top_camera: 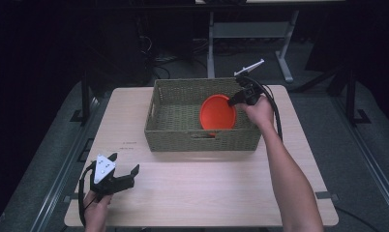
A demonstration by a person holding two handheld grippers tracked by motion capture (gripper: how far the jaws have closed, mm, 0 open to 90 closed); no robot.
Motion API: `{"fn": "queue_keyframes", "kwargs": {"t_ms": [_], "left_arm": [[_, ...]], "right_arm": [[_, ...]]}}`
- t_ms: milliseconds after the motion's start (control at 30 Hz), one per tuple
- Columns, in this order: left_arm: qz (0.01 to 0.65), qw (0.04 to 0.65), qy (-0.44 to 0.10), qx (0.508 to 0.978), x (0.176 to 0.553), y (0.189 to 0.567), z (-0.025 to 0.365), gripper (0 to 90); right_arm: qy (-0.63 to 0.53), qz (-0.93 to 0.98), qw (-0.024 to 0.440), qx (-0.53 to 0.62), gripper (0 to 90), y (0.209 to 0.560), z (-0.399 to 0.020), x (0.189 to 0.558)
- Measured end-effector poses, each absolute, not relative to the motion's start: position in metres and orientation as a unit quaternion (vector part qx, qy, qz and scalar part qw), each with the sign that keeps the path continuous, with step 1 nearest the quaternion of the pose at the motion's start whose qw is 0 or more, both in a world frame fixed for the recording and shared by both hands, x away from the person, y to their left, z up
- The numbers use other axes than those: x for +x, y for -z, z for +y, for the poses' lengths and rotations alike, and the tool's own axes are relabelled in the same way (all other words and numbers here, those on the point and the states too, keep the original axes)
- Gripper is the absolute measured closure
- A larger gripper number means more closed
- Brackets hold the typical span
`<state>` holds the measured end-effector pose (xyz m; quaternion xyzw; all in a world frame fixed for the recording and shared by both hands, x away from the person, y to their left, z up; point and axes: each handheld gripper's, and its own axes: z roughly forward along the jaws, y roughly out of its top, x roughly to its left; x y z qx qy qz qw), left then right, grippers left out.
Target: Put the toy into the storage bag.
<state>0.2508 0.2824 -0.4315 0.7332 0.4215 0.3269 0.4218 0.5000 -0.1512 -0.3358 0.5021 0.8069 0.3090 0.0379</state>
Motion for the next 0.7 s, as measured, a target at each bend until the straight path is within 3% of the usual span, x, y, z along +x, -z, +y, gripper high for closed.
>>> {"fn": "queue_keyframes", "kwargs": {"t_ms": [700], "left_arm": [[0.421,0.421,-0.328,0.734,0.251,0.431,0.283,12.8]], "right_arm": [[-0.279,0.813,0.027,0.51,81.2,0.352,-0.147,0.502]]}}
